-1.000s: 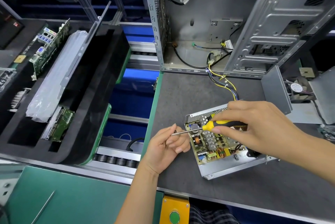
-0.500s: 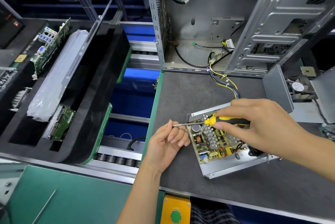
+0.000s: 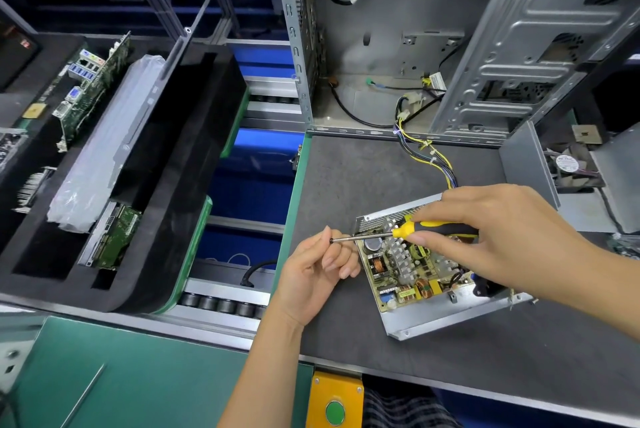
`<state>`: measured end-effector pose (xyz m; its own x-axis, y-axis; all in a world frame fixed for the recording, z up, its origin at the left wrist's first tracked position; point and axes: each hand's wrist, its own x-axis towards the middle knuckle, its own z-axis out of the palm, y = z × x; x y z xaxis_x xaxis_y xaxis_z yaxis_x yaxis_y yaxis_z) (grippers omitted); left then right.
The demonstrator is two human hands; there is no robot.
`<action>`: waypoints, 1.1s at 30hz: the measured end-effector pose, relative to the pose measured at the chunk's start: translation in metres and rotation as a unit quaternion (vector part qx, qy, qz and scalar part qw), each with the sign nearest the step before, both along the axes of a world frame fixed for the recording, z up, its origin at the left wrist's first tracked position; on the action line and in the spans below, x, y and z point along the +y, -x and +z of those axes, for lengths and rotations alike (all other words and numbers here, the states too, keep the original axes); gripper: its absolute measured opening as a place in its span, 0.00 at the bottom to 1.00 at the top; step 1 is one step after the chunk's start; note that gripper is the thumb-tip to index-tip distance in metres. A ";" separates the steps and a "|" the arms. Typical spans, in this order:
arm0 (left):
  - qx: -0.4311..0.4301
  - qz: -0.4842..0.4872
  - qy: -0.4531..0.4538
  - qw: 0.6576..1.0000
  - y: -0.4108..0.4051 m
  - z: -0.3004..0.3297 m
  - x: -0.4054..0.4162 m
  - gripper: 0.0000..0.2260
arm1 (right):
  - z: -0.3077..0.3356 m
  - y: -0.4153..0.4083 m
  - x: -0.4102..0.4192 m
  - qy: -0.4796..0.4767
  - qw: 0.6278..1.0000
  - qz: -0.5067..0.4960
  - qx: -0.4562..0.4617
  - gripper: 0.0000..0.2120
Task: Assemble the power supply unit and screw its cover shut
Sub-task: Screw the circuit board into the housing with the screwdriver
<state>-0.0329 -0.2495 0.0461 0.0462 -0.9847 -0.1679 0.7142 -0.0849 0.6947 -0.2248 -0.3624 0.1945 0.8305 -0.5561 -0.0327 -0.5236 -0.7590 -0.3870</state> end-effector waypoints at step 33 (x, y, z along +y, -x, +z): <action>-0.398 0.133 -0.139 0.897 0.005 -0.018 0.000 0.08 | 0.011 -0.029 -0.021 -0.034 0.996 0.008 0.087 0.08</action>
